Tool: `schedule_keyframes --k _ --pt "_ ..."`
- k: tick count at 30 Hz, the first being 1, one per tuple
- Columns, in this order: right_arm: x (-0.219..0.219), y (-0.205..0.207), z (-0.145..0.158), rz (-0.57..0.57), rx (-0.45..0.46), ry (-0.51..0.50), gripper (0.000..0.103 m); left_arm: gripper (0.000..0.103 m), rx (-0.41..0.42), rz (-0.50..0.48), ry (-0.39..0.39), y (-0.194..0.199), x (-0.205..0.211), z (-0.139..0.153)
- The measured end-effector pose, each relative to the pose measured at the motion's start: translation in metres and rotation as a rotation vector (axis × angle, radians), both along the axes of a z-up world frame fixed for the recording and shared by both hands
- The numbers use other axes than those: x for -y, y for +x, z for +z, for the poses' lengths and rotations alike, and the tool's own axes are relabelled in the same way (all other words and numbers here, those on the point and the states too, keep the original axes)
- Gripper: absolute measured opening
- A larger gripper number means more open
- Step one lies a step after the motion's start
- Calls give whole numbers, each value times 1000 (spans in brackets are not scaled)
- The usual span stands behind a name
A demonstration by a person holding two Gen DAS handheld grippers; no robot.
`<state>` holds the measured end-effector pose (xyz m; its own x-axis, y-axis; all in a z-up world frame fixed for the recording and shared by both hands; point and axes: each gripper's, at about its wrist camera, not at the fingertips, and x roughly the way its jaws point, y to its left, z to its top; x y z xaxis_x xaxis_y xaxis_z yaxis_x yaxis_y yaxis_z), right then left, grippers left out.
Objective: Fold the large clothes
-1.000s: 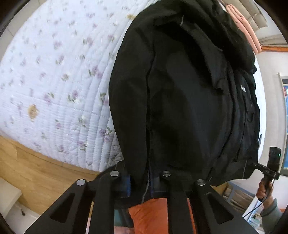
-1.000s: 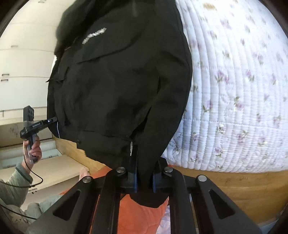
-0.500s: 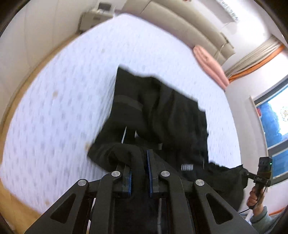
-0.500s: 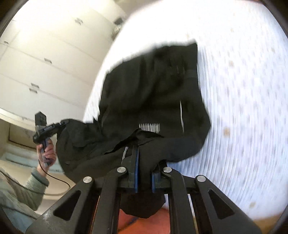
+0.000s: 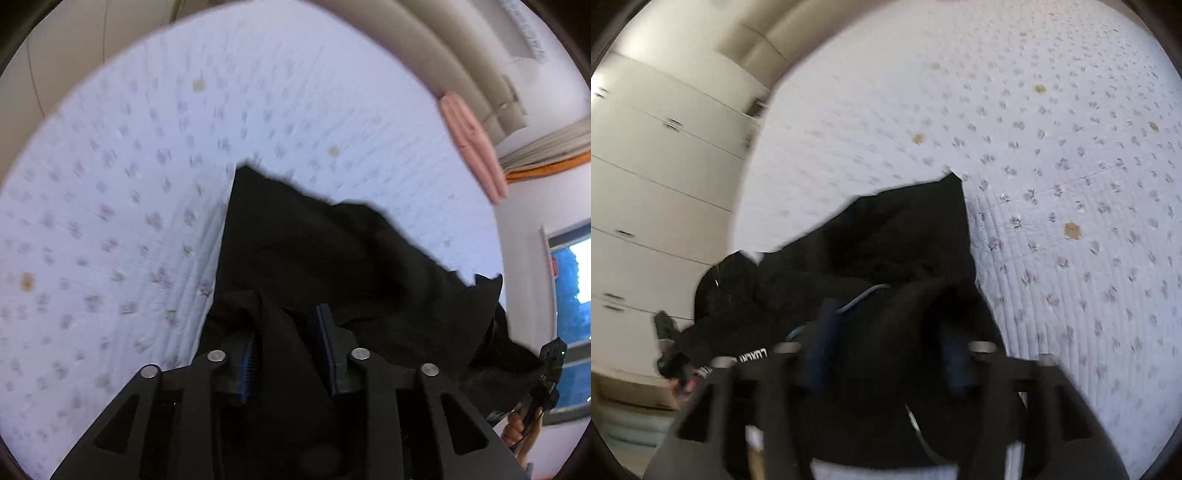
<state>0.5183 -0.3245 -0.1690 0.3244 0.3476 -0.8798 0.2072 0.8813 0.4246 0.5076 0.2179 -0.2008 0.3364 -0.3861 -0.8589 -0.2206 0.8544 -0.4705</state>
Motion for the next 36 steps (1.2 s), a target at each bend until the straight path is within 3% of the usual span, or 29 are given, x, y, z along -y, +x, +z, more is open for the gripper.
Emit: schedule_keyframes --k 2,6,8,12,17,20,21,22,24,31,34,36 --pt "-10 10 -31 7 -51 -22 68 34 -3 -1 -11 4 1 -15" --pt "-5 16 -42 -21 -79 -27 68 35 -15 -42 -104 12 -12 -19" --pt "2 15 -32 -28 -75 -8 68 35 -10 -71 -121 12 -19 -9" --pt "25 3 7 -78 -30 -27 68 36 57 -186 -117 1 -28 39" --pt "36 -6 49 -67 47 -142 68 36 107 -310 -140 -16 -35 81" --pt "29 -2 53 -6 73 -199 70 42 168 -266 -192 -24 -55 100" --pt "25 -1 52 16 77 -218 71 49 200 -229 -208 -27 -65 107" --pt "20 3 51 38 78 -244 71 62 222 -193 -193 -29 -74 112" --pt "8 13 44 96 87 -309 71 71 230 -169 -78 -27 -78 116" --pt "-7 43 20 200 135 -404 71 72 122 -315 161 8 -27 65" --pt "-3 43 21 214 139 -397 71 71 102 -337 177 27 -17 41" --pt "-3 40 21 225 138 -396 71 72 86 -331 145 40 -18 28"
